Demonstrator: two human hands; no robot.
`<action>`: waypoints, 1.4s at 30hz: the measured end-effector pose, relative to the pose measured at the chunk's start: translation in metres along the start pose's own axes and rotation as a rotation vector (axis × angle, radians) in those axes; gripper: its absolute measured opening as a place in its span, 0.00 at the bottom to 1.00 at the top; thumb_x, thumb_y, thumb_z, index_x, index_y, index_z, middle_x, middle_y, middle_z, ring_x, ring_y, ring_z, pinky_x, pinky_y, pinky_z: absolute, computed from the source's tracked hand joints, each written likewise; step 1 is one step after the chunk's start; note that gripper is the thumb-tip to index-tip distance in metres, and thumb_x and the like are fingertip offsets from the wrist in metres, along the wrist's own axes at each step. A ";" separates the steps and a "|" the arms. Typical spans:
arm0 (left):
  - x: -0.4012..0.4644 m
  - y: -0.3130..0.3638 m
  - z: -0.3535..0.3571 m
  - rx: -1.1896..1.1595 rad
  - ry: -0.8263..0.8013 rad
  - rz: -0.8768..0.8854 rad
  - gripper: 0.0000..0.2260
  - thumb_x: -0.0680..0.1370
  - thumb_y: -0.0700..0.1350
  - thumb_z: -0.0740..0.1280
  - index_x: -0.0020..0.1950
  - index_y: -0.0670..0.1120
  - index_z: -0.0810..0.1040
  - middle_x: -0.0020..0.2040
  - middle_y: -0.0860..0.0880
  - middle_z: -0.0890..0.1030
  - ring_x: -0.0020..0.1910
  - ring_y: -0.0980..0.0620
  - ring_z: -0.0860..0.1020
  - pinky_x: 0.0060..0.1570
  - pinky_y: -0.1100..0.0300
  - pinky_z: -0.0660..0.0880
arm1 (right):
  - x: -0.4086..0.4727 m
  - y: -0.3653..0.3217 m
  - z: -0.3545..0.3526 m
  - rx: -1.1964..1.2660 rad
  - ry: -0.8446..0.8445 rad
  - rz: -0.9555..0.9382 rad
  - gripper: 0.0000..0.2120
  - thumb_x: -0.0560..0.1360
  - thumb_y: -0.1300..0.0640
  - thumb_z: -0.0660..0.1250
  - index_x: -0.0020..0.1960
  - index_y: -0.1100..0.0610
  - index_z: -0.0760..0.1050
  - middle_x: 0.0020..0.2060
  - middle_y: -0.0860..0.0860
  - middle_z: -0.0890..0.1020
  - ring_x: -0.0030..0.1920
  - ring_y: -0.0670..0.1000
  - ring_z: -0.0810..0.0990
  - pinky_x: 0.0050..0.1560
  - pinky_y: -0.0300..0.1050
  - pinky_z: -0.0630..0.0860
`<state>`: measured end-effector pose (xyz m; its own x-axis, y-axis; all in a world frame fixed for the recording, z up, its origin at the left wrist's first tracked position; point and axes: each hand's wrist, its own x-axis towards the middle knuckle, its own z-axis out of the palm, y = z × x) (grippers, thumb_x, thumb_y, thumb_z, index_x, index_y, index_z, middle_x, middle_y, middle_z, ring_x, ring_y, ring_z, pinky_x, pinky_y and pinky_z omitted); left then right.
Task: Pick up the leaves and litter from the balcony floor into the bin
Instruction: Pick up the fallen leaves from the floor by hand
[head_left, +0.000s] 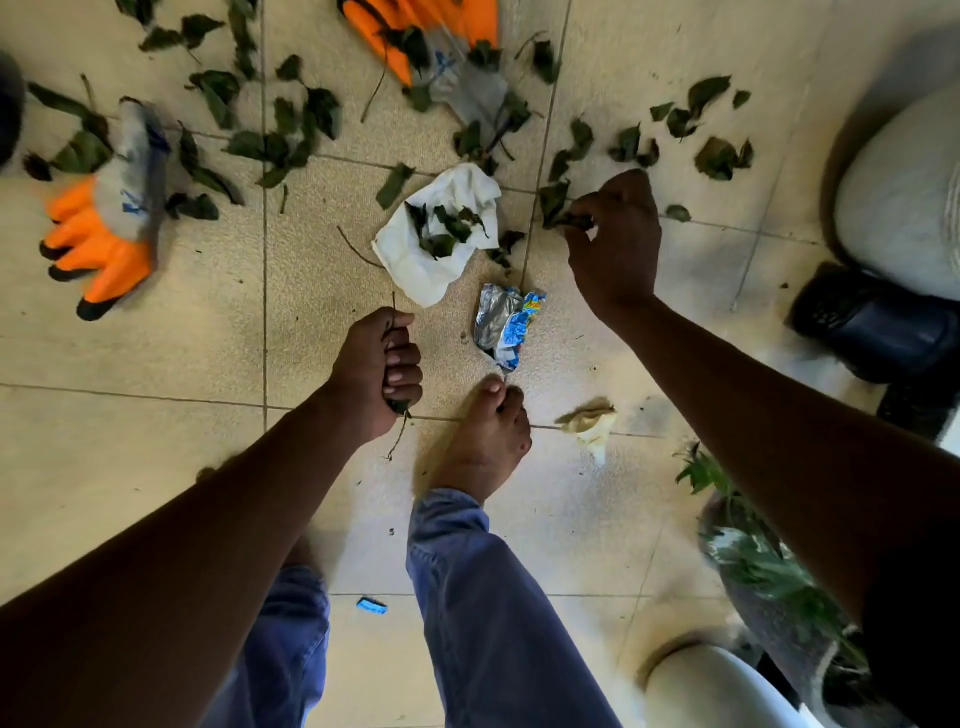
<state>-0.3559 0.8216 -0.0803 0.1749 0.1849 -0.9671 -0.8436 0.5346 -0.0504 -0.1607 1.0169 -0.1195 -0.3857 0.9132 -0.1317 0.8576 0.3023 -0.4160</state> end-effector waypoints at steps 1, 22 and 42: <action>0.000 0.001 0.000 0.000 -0.001 0.002 0.21 0.79 0.47 0.61 0.27 0.52 0.59 0.23 0.55 0.58 0.18 0.57 0.55 0.19 0.68 0.51 | 0.004 -0.003 -0.001 0.014 0.028 -0.072 0.03 0.69 0.57 0.75 0.43 0.56 0.84 0.51 0.57 0.78 0.52 0.56 0.78 0.51 0.44 0.74; -0.004 0.019 -0.004 0.009 -0.008 0.026 0.21 0.79 0.47 0.62 0.28 0.52 0.57 0.24 0.54 0.56 0.18 0.56 0.55 0.18 0.69 0.52 | 0.062 -0.003 -0.005 -0.044 -0.132 0.157 0.23 0.71 0.66 0.68 0.65 0.53 0.74 0.50 0.55 0.83 0.52 0.57 0.80 0.47 0.43 0.70; -0.032 0.012 0.033 -0.142 -0.065 -0.021 0.20 0.81 0.51 0.61 0.30 0.52 0.60 0.26 0.54 0.59 0.20 0.56 0.58 0.20 0.67 0.54 | 0.003 -0.078 -0.051 0.870 -0.374 0.584 0.09 0.70 0.68 0.77 0.50 0.65 0.83 0.41 0.59 0.87 0.40 0.57 0.87 0.45 0.55 0.85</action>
<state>-0.3548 0.8488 -0.0416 0.2221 0.2304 -0.9474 -0.9019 0.4178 -0.1098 -0.2108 1.0100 -0.0413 -0.2044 0.6687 -0.7149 0.4667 -0.5754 -0.6716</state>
